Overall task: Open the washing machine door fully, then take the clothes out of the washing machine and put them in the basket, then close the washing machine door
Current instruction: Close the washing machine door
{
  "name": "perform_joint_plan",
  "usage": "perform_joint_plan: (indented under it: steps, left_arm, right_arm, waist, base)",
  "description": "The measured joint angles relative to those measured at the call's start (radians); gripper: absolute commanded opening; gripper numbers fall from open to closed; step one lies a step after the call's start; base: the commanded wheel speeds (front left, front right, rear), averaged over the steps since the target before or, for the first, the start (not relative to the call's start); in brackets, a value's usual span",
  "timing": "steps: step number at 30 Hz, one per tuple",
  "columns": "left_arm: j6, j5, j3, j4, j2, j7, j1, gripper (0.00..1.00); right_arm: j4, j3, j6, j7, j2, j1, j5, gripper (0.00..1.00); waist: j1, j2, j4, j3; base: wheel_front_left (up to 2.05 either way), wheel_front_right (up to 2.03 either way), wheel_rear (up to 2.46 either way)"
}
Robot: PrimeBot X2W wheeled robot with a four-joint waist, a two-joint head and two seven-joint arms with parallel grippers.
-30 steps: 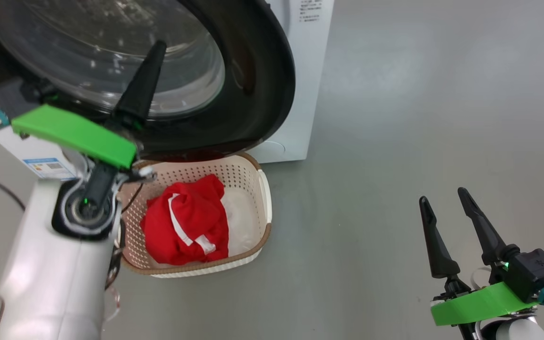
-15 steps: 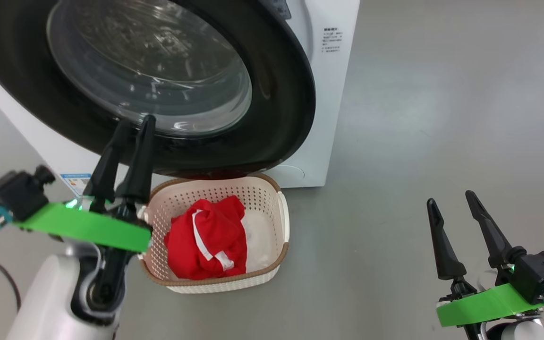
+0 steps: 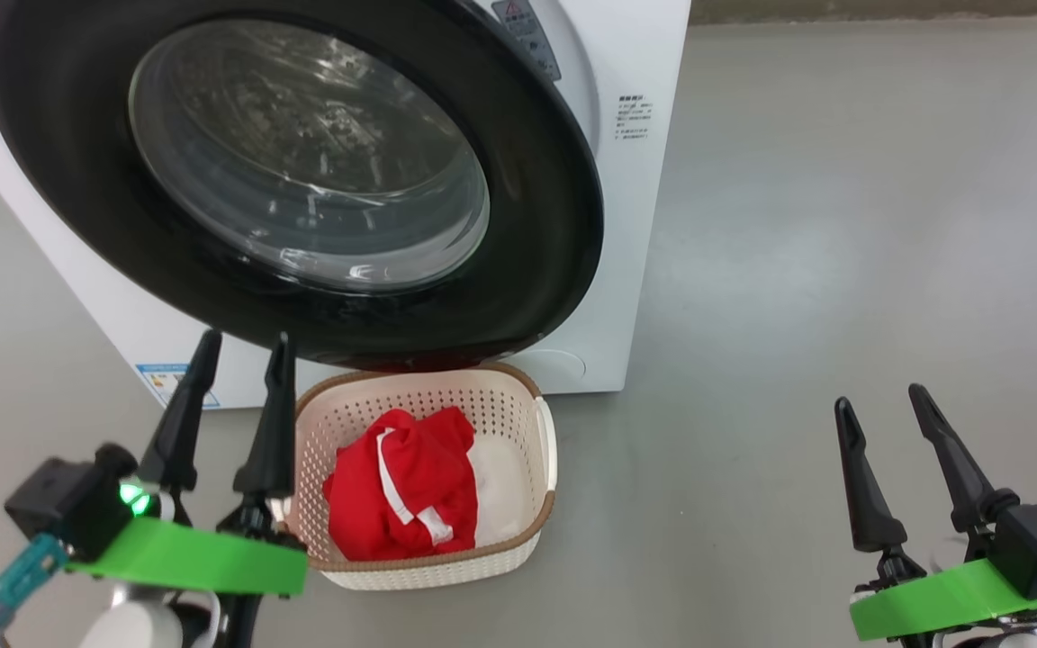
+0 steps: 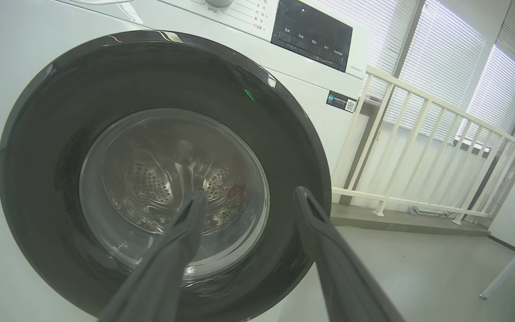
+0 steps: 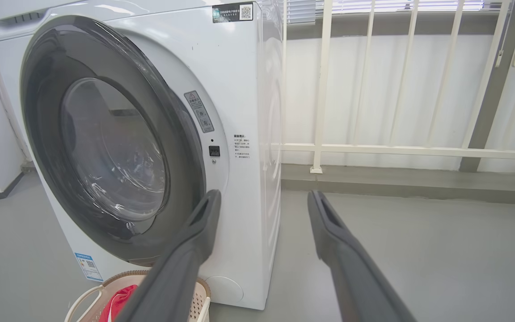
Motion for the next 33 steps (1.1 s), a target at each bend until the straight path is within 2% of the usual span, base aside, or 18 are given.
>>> perform_joint_plan:
  steps: [4,17,24,33]
  left_arm:
    - [0.014,0.058,0.023,-0.034,-0.003,0.000,0.070,1.00]
    - [0.016,0.231,0.086,-0.092,-0.022,-0.003,0.232,1.00]
    - [0.014,0.248,0.116,-0.098,-0.074,-0.003,0.301,1.00]
    - [0.003,0.311,0.132,-0.088,-0.095,-0.003,0.336,1.00]
  right_arm:
    - [-0.001,-0.008,0.000,0.000,0.000,0.035,-0.001,1.00]
    - [-0.020,-0.026,0.000,0.000,0.001,0.080,-0.003,1.00]
    - [-0.029,-0.029,0.000,0.000,0.001,0.103,-0.003,1.00]
    - [-0.039,-0.031,0.000,0.000,0.002,0.121,-0.003,1.00]
  waist:
    - [0.0000,0.0000,-0.008,-0.022]
    - [0.0000,0.0000,-0.029,-0.064]
    - [0.0000,0.0000,-0.030,-0.078]
    - [0.0000,0.0000,-0.026,-0.073]
  base:
    - [0.00,0.00,0.00]
    - [0.00,0.00,0.00]
    - [0.00,0.00,0.00]
    - [0.00,0.00,0.00]
